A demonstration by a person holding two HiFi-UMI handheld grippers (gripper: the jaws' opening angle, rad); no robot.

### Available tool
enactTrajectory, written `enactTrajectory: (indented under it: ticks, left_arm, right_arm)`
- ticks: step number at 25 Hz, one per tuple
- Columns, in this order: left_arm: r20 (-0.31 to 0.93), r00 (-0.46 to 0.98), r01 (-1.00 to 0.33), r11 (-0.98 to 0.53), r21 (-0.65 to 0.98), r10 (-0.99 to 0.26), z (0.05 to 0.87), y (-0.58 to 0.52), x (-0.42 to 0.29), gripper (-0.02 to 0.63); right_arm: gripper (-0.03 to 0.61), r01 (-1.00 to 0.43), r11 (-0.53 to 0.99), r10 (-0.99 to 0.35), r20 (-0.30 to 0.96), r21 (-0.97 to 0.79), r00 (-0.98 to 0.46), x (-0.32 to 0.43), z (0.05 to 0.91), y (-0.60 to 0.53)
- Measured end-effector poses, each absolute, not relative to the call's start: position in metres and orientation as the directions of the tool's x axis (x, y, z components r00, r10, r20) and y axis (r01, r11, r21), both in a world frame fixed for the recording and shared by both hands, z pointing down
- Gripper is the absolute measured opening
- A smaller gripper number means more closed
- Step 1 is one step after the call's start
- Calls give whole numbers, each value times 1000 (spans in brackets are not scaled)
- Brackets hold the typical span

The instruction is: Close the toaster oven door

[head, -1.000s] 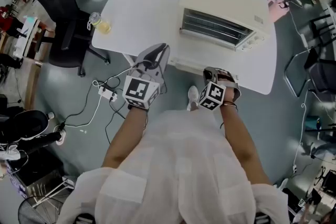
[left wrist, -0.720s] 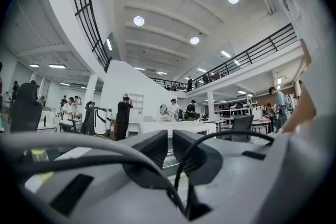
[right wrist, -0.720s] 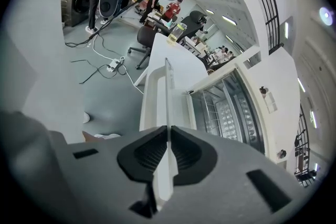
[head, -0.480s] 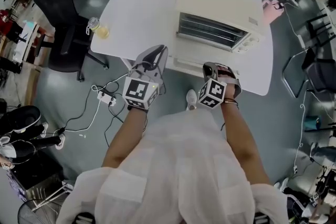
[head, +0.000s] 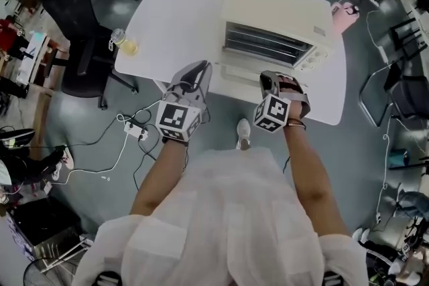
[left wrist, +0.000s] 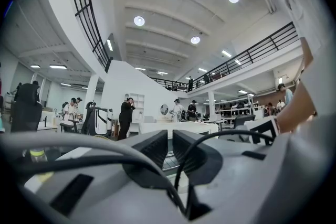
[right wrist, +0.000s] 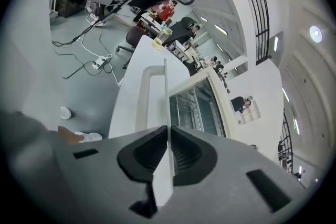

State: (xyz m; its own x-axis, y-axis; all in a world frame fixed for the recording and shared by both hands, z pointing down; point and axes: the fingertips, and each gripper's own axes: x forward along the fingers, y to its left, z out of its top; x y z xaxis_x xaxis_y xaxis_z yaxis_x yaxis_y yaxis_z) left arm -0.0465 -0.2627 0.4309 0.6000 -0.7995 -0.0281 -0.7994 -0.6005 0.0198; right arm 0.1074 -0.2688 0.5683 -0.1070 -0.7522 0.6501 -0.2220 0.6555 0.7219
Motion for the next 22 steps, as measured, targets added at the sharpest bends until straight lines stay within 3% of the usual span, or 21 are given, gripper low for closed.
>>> enactTrajectory:
  ticks: [22]
  left_arm:
    - [-21, 607, -794, -607, 14, -794, 428, -288, -36, 20]
  right_arm:
    - [38, -175, 582, -812, 580, 794, -68, 124, 533, -332]
